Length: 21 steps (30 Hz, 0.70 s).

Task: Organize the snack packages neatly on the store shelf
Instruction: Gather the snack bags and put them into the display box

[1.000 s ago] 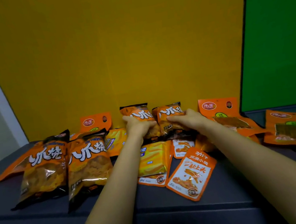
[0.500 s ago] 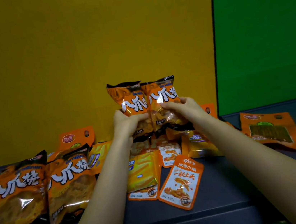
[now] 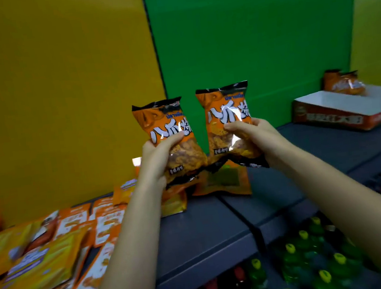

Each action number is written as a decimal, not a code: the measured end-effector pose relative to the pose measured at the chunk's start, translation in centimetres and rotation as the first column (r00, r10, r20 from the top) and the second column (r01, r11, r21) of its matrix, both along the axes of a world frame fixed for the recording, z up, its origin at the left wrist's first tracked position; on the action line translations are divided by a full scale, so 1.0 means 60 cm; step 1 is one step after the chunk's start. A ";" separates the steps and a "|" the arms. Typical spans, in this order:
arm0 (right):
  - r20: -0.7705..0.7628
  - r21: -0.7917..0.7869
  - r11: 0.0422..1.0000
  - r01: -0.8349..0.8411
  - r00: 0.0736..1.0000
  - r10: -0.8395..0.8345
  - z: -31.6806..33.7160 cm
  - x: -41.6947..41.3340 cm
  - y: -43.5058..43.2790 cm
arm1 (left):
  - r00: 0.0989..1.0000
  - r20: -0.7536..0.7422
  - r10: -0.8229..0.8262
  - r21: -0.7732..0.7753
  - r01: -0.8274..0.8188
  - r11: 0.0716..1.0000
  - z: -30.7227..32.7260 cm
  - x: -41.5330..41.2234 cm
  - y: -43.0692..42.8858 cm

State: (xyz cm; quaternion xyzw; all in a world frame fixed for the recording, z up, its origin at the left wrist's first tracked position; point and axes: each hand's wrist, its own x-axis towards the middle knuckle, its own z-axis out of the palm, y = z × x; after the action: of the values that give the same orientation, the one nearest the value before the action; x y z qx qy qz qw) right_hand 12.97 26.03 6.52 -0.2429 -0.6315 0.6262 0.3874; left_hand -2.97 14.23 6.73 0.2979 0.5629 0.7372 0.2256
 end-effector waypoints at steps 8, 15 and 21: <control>0.065 -0.047 0.984 0.173 0.983 -0.170 -0.035 0.234 0.153 | 0.985 0.066 -0.160 -0.023 0.162 0.987 -0.030 0.193 0.175; 0.106 -0.010 0.942 0.336 0.937 -0.333 -0.048 0.447 0.276 | 0.957 0.089 -0.277 0.000 0.278 0.961 -0.045 0.365 0.320; 0.114 -0.011 0.900 0.437 0.894 -0.433 -0.053 0.570 0.362 | 0.922 0.077 -0.380 -0.018 0.382 0.924 -0.046 0.482 0.434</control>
State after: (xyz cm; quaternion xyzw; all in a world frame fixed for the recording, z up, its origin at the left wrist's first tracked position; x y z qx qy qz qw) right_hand 47.19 47.76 3.36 -0.4185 -0.5700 0.5209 0.4781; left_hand 25.97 40.27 3.99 0.3712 0.4978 0.6804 0.3893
